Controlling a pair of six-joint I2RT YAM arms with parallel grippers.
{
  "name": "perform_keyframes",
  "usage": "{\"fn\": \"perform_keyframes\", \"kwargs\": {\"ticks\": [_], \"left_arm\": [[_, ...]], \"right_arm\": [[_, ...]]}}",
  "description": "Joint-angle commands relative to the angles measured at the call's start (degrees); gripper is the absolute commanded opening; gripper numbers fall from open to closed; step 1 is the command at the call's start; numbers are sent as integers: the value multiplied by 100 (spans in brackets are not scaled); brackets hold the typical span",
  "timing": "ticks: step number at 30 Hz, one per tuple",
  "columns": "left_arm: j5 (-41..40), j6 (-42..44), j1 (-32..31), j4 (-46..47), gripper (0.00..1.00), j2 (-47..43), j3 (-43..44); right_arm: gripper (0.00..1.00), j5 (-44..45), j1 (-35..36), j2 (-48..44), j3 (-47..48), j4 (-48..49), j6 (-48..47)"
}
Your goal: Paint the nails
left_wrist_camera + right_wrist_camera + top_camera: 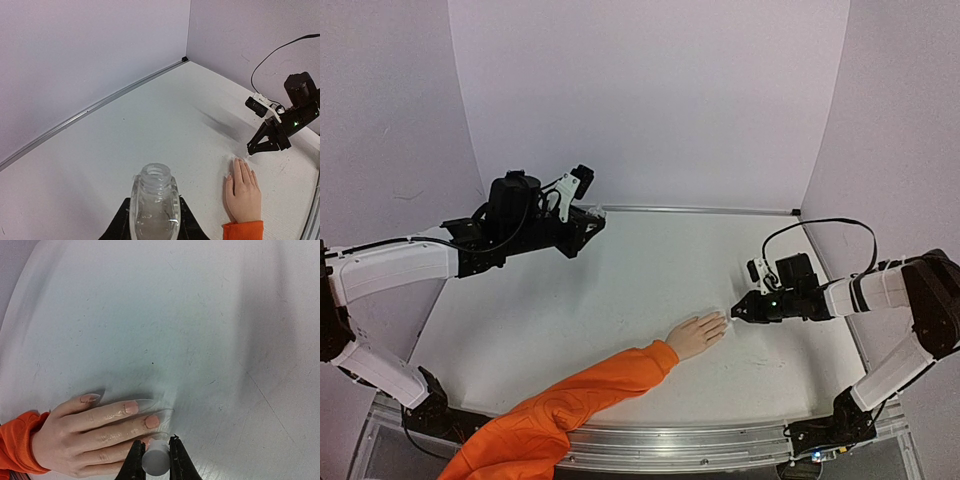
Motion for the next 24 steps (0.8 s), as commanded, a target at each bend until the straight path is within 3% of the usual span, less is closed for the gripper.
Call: {"fn": "perform_keyframes", "kwargs": {"ticks": [1, 14, 24], "left_arm": [[-4, 24, 30, 341, 0, -198, 274], [-9, 16, 30, 339, 0, -242, 251], [-31, -19, 30, 340, 0, -324, 142]], "right_arm": [[0, 115, 40, 65, 220, -67, 66], [0, 364, 39, -93, 186, -65, 154], [0, -258, 46, -324, 30, -55, -122]]}}
